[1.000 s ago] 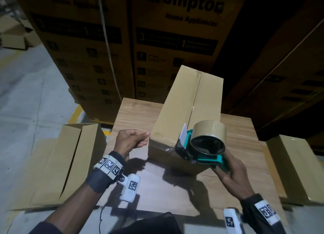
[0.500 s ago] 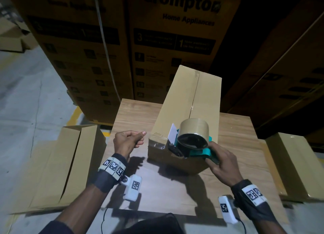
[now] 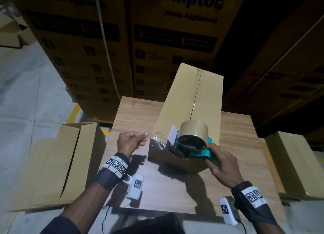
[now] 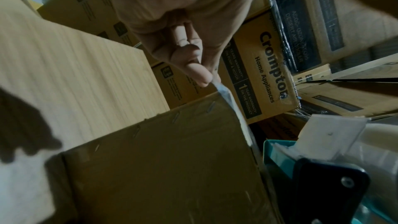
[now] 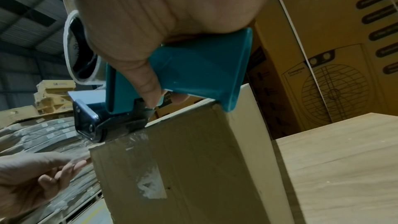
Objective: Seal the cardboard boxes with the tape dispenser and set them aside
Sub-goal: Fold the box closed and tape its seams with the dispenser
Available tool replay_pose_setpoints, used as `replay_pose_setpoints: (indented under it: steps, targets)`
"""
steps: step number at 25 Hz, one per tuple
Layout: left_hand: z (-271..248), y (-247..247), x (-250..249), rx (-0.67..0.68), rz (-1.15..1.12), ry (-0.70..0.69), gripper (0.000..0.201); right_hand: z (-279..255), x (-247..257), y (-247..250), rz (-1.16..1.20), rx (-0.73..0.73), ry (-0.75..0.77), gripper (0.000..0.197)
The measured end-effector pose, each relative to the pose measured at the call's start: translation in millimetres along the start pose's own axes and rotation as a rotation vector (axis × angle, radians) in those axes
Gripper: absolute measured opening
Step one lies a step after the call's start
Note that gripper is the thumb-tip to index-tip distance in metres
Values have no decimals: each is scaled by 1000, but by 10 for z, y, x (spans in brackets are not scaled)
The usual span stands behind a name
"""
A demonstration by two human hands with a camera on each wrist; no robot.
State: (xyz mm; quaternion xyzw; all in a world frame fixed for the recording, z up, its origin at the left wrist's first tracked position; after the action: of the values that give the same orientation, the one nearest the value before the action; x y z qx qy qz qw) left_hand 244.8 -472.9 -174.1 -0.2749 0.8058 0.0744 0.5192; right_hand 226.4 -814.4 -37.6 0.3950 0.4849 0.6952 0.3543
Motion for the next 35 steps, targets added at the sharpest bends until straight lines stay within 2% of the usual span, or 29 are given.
replay_pose_setpoints:
  steps: [4,7,9,12,14,16,18,19,21,23,25,30,35]
  targets:
    - [-45,-89,198,35,-113,59,28,-8,-38,-51,23,14,-34,73]
    - [-41,-143,229,67,-145,74,27,-14,-37,-72,18,24,-28,72]
    - [-53,-155,242,93,-134,95,35,-21,-43,-75,11,25,-23,71]
    - [-65,-10,431,59,80,145,59,-37,-78,-81,13,14,-35,71]
    - [-91,107,509,18,270,113,71,-55,-91,-102,22,13,-42,70]
    - [-103,119,373,-5,366,-75,70,-55,-91,-118,20,13,-48,69]
    - [-251,39,42,-12,347,-359,61,-57,-85,-116,21,0,-44,69]
    - [-382,-43,-146,3,377,-519,66,-63,-89,-116,24,-6,-38,69]
    - [-704,-354,-401,145,544,-851,77,-84,-95,-121,26,-9,-29,68]
    - [-998,-748,-315,383,814,-1101,78,-98,-87,-111,34,-17,-17,66]
    - [-1050,-928,-141,498,982,-1178,72,-91,-74,-99,29,-16,-9,67]
    - [-981,-938,-146,509,999,-1250,82,-50,-76,-104,7,38,21,69]
    - [-1017,-955,-216,533,1016,-1268,62,-82,-230,20,-27,74,4,67]
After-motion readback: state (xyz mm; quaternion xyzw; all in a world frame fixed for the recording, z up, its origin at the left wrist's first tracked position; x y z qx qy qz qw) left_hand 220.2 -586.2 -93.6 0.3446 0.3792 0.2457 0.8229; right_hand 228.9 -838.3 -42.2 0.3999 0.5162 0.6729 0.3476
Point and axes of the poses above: each hand's wrist, its own z-axis towards the middle knuckle, its own y-axis out of the back of the hand, x = y × z, the point moved 10 cm from there along z, towards the middle knuckle, and after that the axes turned 14 degrees about -z, right-handed, at the moved point
